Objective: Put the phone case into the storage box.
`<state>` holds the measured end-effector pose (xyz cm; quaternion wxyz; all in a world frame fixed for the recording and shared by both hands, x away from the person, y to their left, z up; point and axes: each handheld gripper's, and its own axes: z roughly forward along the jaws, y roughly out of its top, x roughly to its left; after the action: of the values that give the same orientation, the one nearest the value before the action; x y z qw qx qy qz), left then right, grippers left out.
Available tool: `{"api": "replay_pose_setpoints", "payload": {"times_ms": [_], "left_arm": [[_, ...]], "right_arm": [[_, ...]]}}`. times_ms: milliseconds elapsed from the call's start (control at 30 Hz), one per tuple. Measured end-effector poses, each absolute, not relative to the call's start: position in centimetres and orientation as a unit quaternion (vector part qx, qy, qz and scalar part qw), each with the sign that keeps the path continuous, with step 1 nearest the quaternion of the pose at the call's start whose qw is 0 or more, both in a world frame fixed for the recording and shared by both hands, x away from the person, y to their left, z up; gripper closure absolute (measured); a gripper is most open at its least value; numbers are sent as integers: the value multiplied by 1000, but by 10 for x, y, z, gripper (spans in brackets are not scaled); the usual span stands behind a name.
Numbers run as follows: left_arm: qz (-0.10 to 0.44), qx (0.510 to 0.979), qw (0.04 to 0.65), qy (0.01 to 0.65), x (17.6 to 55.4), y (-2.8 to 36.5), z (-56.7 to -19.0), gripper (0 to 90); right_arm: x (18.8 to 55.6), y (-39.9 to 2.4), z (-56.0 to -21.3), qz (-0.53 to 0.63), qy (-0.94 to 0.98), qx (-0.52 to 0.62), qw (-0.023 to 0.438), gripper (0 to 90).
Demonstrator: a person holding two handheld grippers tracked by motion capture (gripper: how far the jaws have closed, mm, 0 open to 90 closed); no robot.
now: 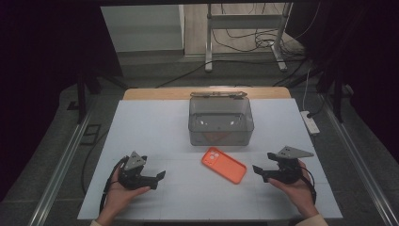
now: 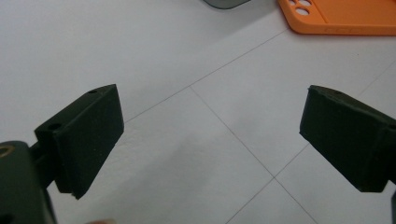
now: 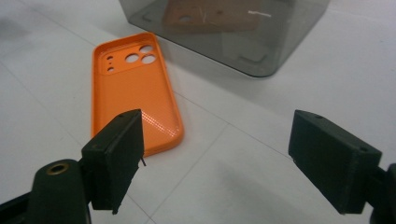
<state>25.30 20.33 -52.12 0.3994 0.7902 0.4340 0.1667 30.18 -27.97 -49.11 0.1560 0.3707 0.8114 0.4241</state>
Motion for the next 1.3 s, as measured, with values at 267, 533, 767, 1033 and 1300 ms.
{"api": "replay_pose_setpoints", "payload": {"times_ms": [267,533,767,1033,1300], "left_arm": [[165,788,403,436,253,204,-521,63],[165,788,403,436,253,203,-520,64],[168,790,402,431,253,203,-520,68],[167,791,402,430,253,201,-520,67],[164,793,399,430,253,199,-522,67]], "right_arm": [[304,-263,-482,409,826,354,157,194],[309,-257,-477,405,831,353,147,192],[316,-248,-469,392,842,345,139,181],[324,-241,-461,387,849,333,137,186],[330,-235,-462,377,857,328,124,179]]}}
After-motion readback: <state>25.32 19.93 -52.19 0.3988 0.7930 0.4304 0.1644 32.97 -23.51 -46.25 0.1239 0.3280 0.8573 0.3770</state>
